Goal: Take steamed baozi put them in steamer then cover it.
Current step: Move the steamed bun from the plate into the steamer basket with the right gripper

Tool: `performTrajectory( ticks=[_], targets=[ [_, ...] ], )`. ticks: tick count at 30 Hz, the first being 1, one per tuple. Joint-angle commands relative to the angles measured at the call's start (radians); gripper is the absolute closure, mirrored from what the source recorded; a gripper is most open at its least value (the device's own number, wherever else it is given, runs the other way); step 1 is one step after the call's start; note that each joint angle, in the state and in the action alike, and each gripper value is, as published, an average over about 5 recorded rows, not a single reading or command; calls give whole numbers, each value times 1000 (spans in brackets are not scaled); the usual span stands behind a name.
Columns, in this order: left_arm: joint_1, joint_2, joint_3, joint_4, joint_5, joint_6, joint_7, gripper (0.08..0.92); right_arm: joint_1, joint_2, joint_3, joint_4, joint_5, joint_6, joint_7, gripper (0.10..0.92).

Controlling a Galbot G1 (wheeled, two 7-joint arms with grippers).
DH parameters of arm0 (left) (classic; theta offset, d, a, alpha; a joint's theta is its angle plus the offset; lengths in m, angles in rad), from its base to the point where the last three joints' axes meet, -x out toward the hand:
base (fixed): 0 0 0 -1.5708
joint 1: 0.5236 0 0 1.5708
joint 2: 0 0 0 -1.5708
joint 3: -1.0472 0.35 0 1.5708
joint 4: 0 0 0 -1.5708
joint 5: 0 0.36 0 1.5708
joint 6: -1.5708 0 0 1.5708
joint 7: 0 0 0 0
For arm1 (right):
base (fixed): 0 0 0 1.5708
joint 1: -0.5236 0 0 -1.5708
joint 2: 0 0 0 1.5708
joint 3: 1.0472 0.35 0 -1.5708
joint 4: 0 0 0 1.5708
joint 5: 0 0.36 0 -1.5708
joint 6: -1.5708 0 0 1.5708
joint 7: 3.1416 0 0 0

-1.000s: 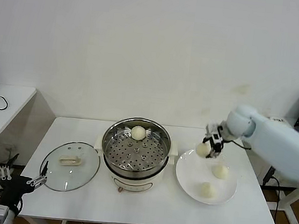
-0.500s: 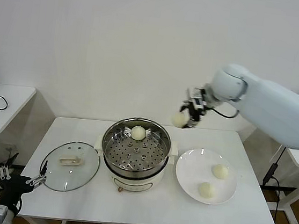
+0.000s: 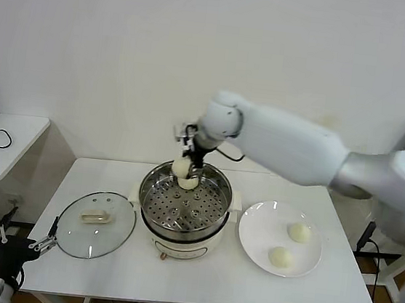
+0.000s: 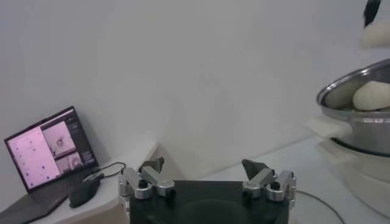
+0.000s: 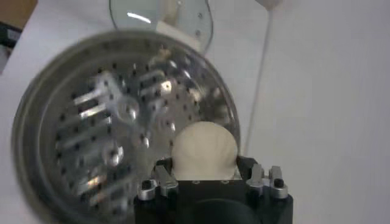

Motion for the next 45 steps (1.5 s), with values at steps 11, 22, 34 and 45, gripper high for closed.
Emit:
performTrajectory(
  ticks=[11, 22, 34, 45],
  targets=[
    [-5, 2, -4, 10, -8, -2, 0, 177, -104, 166, -13, -131, -5, -89, 26, 364],
    [-6, 1, -4, 19, -8, -5, 0, 177, -128, 167, -16, -154, -44, -87, 24, 363],
    [-7, 2, -6, 18, -9, -4, 1, 177, -89, 108, 1, -101, -30, -59, -8, 206],
    [-8, 11, -7, 10, -11, -3, 4, 177, 144, -197, -40, 166, -1, 74, -153, 203]
  ],
)
